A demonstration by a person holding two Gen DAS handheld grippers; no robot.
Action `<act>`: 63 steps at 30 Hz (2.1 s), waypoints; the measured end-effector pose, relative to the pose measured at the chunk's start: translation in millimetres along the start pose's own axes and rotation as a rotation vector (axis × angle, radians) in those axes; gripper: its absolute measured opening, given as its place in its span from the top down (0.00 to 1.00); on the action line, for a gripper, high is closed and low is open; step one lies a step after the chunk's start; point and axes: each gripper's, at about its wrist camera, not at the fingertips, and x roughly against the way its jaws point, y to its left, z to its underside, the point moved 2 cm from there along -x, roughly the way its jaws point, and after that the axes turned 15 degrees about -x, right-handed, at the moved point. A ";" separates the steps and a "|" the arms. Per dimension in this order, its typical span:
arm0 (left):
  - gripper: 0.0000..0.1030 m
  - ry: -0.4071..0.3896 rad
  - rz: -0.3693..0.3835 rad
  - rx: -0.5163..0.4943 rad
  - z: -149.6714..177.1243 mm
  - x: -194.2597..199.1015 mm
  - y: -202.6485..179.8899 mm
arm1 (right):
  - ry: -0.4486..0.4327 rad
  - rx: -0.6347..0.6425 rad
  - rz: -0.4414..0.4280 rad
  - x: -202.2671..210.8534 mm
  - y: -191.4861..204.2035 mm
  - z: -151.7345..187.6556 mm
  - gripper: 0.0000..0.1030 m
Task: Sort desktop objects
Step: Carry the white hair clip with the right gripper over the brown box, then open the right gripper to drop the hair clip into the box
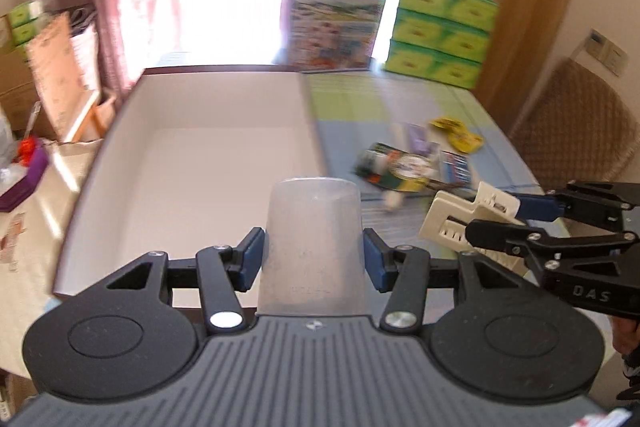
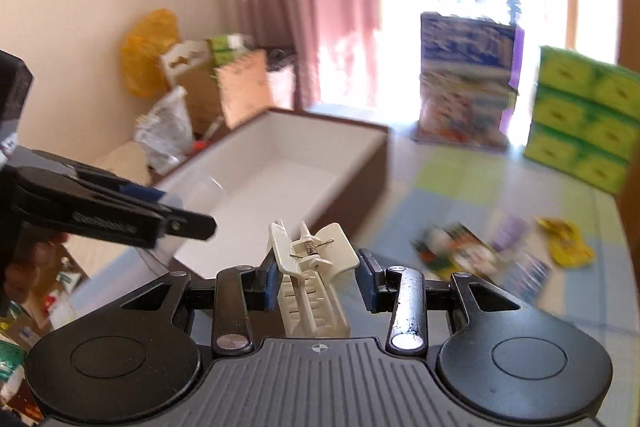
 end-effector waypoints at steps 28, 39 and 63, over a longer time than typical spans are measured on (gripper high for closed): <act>0.54 0.314 -0.017 -0.080 34.7 -109.3 103.4 | 0.250 0.276 0.084 -184.1 48.5 15.3 0.65; 0.47 0.366 -0.002 -0.116 42.5 -123.5 103.6 | 0.305 0.317 0.079 -199.7 44.5 22.0 0.65; 0.15 0.278 -0.076 -0.087 30.2 -69.2 106.6 | 0.173 0.207 0.062 -150.1 38.4 3.9 0.02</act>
